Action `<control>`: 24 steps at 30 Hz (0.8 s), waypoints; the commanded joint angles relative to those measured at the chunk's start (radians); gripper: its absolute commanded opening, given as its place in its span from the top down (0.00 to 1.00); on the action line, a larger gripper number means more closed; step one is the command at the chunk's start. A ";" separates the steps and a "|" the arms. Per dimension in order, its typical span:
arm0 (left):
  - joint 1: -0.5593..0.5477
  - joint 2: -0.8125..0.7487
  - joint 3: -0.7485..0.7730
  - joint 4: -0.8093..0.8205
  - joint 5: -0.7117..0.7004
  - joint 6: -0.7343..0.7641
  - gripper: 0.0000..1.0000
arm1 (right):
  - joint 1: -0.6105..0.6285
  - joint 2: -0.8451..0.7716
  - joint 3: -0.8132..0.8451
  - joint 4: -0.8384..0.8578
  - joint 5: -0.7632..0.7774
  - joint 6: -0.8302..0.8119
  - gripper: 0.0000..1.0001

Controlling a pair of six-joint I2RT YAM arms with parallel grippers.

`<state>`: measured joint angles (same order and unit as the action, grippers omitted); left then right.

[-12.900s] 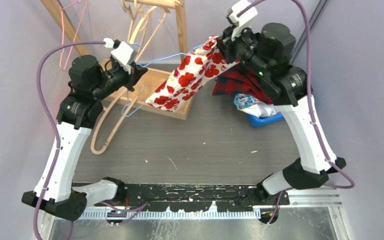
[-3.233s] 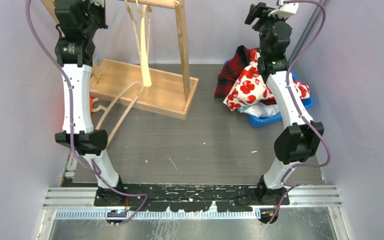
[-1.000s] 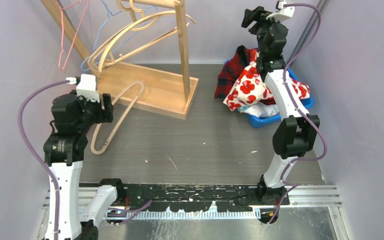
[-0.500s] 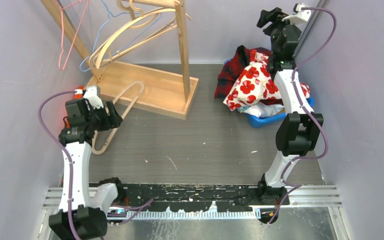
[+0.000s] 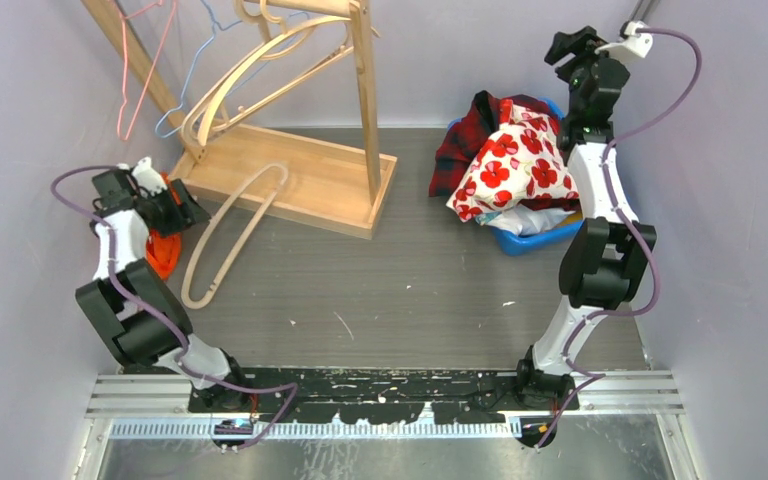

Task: Remove the skirt from the hanger
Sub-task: Pick up the hanger at the center of the board.

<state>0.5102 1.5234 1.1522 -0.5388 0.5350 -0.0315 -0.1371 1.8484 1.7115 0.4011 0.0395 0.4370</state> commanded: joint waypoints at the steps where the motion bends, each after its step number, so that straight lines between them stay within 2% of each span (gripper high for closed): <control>1: 0.053 0.049 0.114 0.012 0.098 0.089 0.39 | -0.018 -0.009 -0.025 0.069 -0.006 0.015 0.28; 5: 0.053 0.123 0.155 -0.088 0.113 0.208 0.39 | -0.018 -0.004 -0.025 0.067 -0.005 0.009 0.28; 8: 0.055 0.142 0.096 -0.022 0.121 0.203 0.37 | -0.019 -0.005 -0.019 0.063 -0.003 -0.004 0.28; 12: 0.056 0.209 0.100 -0.044 0.131 0.261 0.34 | -0.018 -0.014 -0.017 0.049 0.000 -0.032 0.28; 17: 0.055 0.300 0.170 -0.122 0.167 0.341 0.28 | -0.019 -0.035 -0.032 0.037 0.003 -0.063 0.28; 24: 0.060 0.373 0.255 -0.160 0.161 0.383 0.27 | -0.025 -0.047 -0.036 0.019 0.006 -0.089 0.28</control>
<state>0.5652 1.8881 1.3388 -0.6758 0.6571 0.2977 -0.1574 1.8595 1.6672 0.3904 0.0399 0.3828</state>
